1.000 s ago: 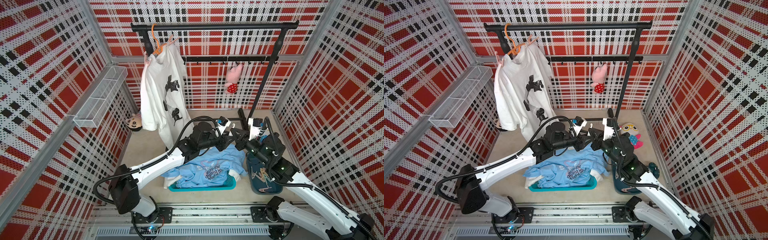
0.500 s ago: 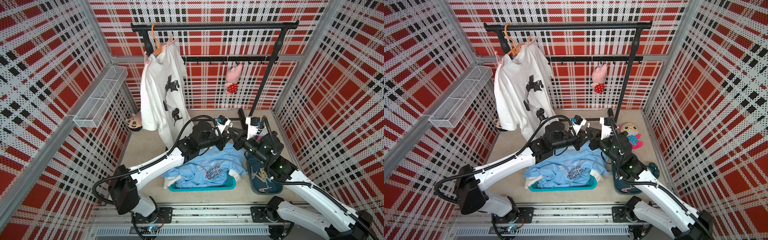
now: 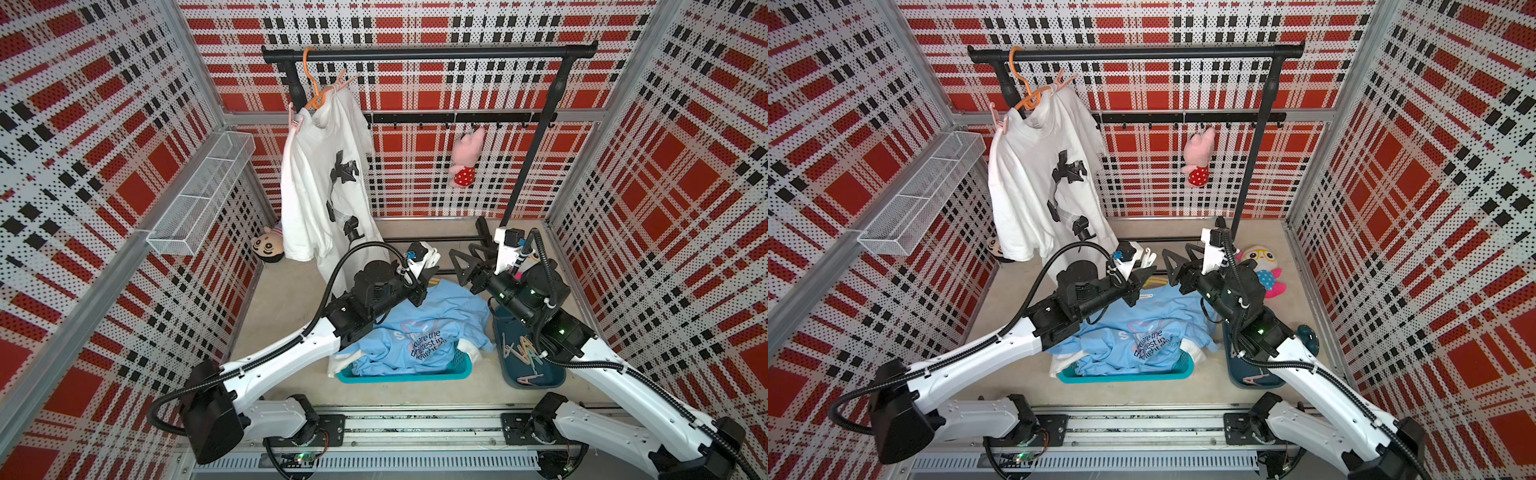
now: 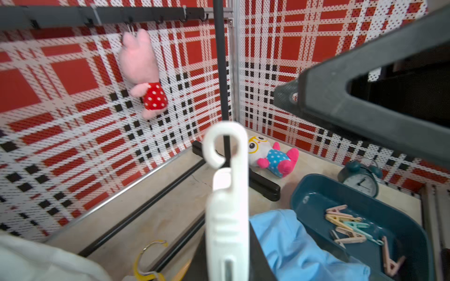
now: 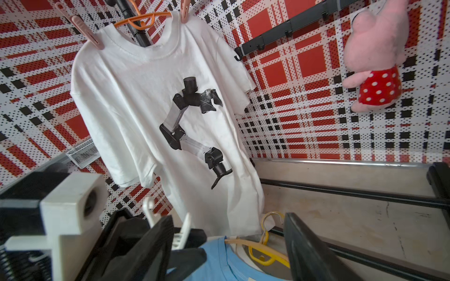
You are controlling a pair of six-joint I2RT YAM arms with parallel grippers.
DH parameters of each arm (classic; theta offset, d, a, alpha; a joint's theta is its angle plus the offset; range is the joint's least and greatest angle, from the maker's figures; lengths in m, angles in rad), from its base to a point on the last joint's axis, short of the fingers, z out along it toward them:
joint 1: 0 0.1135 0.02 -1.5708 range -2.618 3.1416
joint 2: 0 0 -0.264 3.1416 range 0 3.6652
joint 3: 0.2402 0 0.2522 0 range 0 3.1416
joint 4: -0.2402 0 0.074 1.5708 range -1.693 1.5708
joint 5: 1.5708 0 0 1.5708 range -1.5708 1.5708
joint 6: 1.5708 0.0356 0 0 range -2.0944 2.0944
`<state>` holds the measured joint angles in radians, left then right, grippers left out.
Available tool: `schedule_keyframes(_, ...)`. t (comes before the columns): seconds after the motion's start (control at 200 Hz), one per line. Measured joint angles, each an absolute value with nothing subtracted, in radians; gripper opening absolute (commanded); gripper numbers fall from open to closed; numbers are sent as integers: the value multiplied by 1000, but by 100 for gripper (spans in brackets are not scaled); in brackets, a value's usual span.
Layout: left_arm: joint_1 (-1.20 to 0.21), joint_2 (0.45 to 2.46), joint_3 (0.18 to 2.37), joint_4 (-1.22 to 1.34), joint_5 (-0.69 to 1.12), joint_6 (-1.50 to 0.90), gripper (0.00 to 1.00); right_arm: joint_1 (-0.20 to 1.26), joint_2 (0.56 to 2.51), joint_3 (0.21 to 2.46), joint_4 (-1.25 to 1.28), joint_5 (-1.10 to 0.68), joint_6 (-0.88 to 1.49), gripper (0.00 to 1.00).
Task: Use clothespins to secure the t-shirt on both sides of the hanger
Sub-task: Pick up the clothespin from the storage box, then open the clothespin.
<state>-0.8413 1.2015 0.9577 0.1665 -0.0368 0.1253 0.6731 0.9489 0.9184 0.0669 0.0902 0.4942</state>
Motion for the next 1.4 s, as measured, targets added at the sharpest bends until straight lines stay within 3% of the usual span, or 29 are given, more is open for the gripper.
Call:
schedule_keyframes(0.241, -855, 1171, 941, 221, -99, 226, 2, 672, 937, 916, 43, -22, 556, 85)
schedule_keyframes(0.992, -933, 1245, 980, 253, -136, 192, 2, 691, 974, 913, 96, -197, 542, 75)
schedule_keyframes(1.398, -933, 1253, 1000, 245, -147, 195, 2, 701, 1034, 1006, 69, -178, 611, 56)
